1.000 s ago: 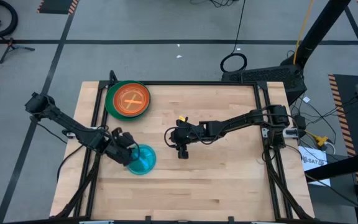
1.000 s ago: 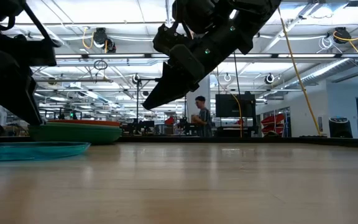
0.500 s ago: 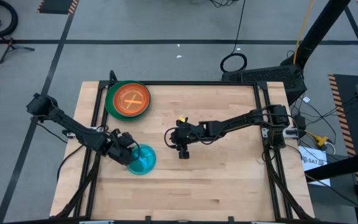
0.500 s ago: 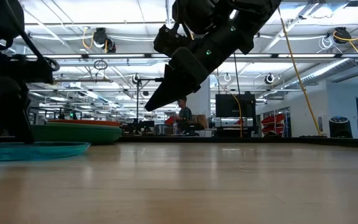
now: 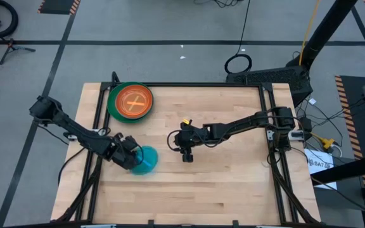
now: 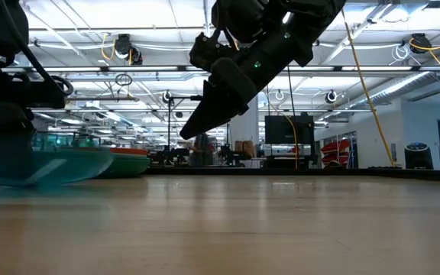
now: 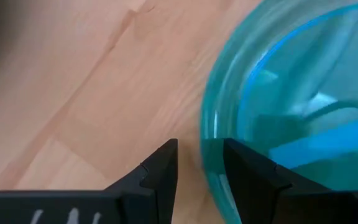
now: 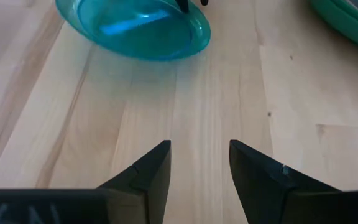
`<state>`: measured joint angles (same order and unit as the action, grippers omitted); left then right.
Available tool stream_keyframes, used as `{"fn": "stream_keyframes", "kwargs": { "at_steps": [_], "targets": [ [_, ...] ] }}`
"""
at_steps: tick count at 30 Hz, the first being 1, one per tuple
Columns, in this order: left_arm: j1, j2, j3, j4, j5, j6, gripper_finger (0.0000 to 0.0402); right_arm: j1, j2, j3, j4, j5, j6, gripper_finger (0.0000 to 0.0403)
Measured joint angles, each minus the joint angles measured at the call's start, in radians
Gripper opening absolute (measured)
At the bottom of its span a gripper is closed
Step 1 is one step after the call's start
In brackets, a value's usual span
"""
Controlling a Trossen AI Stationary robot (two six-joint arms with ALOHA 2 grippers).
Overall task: Stack plastic plates
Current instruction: Stack the blue plate on top of the orange plate
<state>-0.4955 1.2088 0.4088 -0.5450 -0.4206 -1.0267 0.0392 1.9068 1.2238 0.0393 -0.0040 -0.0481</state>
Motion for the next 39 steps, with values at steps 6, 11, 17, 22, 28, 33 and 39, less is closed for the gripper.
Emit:
{"fn": "stream_keyframes", "kwargs": {
  "at_steps": [6,11,17,22,28,33,39],
  "targets": [
    [-0.004,0.01,0.0,0.038,0.0,-0.005,0.0136,0.005,0.0,0.0,0.0,0.0,0.002,0.0154],
    [-0.004,0.01,0.0,0.05,0.0,-0.006,0.0136,0.005,0.0,0.0,0.0,0.0,0.002,0.0154],
    [-0.003,0.01,0.0,0.05,0.0,-0.006,0.0136,0.005,0.0,0.0,0.0,0.0,0.002,0.0154],
    [-0.003,0.01,0.0,0.058,0.0,-0.001,0.0131,0.005,0.0,-0.001,0.0,0.0,0.002,0.0154],
    [-0.003,0.01,0.0,0.064,0.0,-0.001,0.0083,0.005,0.0,-0.001,0.0,0.0,0.01,0.0154],
    [-0.003,0.01,0.0,0.067,-0.008,-0.005,0.0037,0.005,0.0,-0.001,-0.007,0.0,0.01,0.0154],
    [-0.004,0.01,0.0,0.072,-0.036,-0.032,0.0007,0.009,0.0,-0.001,-0.007,0.0,0.01,0.0154]
  ]
}}
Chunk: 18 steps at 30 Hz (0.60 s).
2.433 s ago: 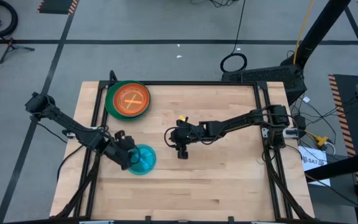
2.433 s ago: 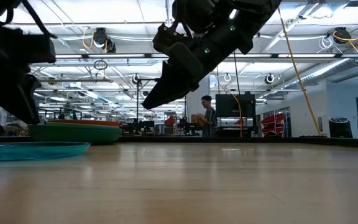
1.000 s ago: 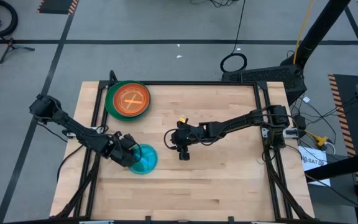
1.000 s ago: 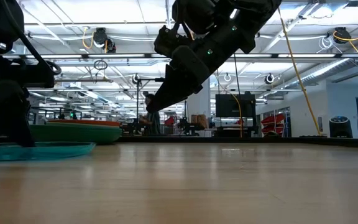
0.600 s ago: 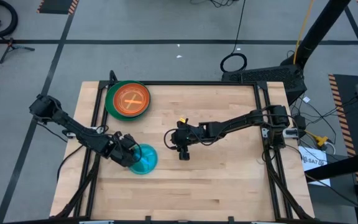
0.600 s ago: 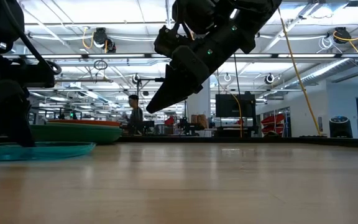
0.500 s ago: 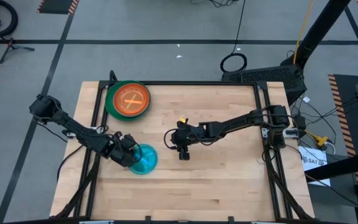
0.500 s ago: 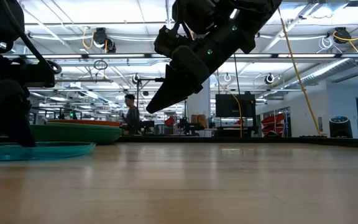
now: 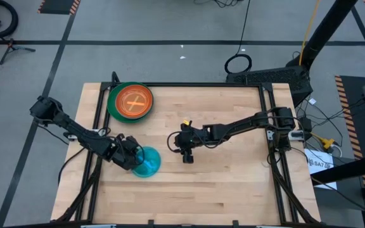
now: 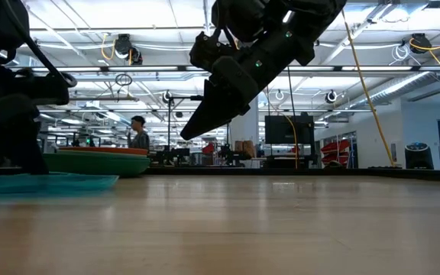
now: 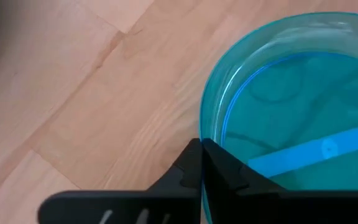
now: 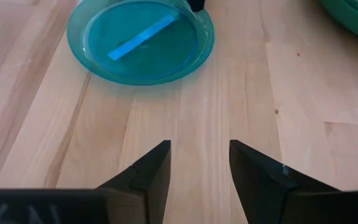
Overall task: Stack plastic plates
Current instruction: Stack the blue plate on top of the orange plate
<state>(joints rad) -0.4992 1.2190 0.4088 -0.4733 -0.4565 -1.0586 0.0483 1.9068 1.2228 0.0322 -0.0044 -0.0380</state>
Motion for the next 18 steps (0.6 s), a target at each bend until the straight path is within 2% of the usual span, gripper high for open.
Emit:
{"fn": "stream_keyframes", "kwargs": {
  "at_steps": [7,18],
  "targets": [
    [0.0,-0.003,0.037,-0.013,-0.027,0.003,0.0006,0.001,0.0,0.0,-0.001,0.0,0.0,0.0154],
    [0.046,-0.003,0.224,-0.232,-0.092,0.101,0.0004,0.018,0.0,0.0,-0.022,0.0,0.0,0.0154]
  ]
}}
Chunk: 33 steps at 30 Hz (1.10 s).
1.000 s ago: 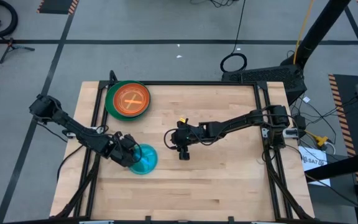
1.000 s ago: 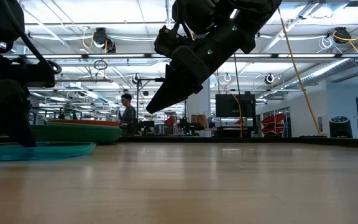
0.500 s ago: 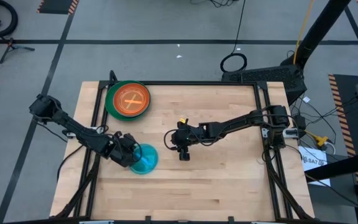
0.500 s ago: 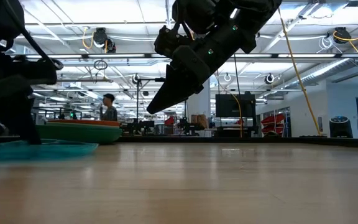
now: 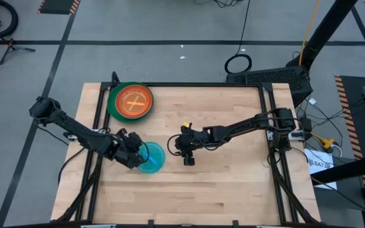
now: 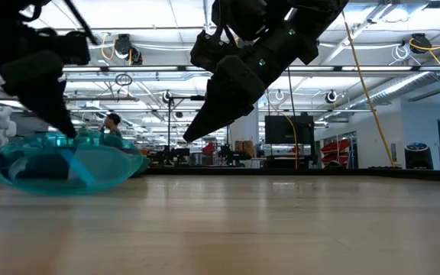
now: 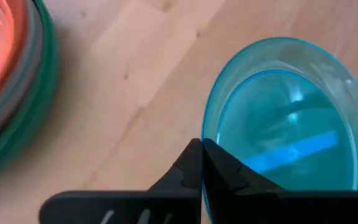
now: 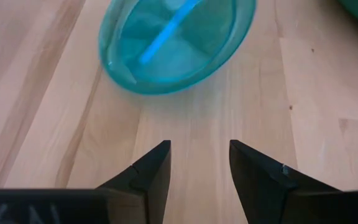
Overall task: Stack plastic plates
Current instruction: Stack the blue plate on top of the orange plate
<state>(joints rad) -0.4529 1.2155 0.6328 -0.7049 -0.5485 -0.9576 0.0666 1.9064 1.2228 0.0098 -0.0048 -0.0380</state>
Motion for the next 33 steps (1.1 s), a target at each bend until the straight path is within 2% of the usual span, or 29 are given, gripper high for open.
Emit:
{"fn": "stream_keyframes", "kwargs": {
  "at_steps": [11,17,25,28,33],
  "targets": [
    [0.128,-0.022,0.112,-0.178,-0.016,0.116,0.0004,0.001,0.0,0.0,-0.045,0.0,0.015,0.0154],
    [0.243,-0.102,0.185,-0.301,-0.088,0.188,0.0003,0.001,0.0,0.0,-0.045,0.0,0.019,0.0154],
    [0.456,-0.221,0.271,-0.316,-0.168,0.395,0.0003,0.001,0.0,0.0,-0.045,-0.001,0.019,0.0154],
    [0.558,-0.236,0.286,-0.314,-0.211,0.472,0.0003,0.001,0.0,0.0,-0.044,-0.001,0.019,0.0154],
    [0.753,-0.234,0.287,-0.314,-0.215,0.604,0.0003,0.001,0.0,0.0,-0.041,-0.001,0.019,0.0154]
  ]
}}
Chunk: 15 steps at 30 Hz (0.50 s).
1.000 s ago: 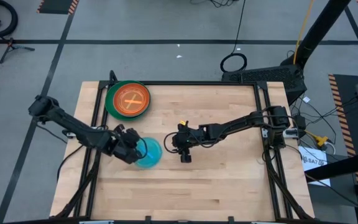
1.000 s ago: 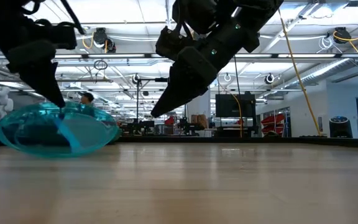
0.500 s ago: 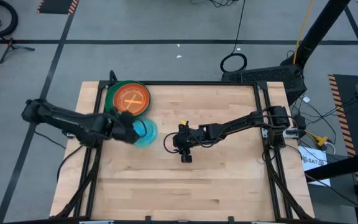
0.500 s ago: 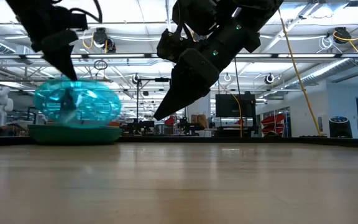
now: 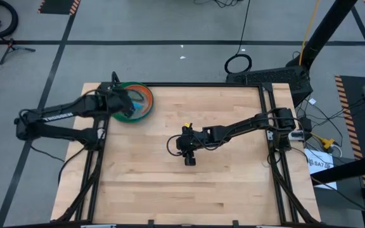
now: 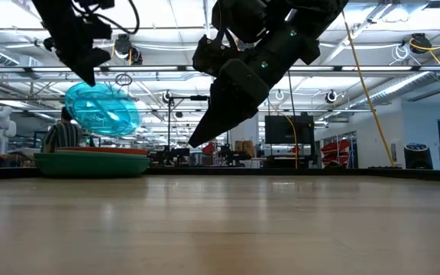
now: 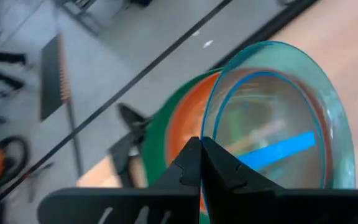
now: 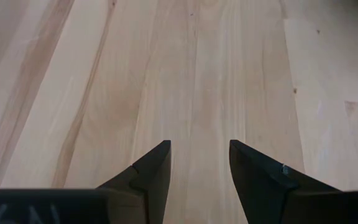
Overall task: Stack plastic plates
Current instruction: Stack the blue plate on top of the orange plate
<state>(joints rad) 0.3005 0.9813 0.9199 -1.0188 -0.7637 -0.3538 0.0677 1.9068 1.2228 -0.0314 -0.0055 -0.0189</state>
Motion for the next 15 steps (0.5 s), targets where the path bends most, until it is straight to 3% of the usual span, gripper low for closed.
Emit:
{"fn": "stream_keyframes", "kwargs": {
  "at_steps": [4,11,15],
  "targets": [
    [0.137,0.0,0.0,0.042,0.013,0.111,0.0003,0.0,0.0,0.0,0.0,0.0,0.0,0.0154],
    [0.303,0.0,0.0,0.132,0.222,0.227,0.0003,0.0,0.0,0.0,0.0,0.0,0.0,0.0154],
    [0.366,0.0,0.0,0.133,0.231,0.243,0.0006,0.0,0.0,0.0,0.0,0.0,0.003,0.0154]
  ]
}}
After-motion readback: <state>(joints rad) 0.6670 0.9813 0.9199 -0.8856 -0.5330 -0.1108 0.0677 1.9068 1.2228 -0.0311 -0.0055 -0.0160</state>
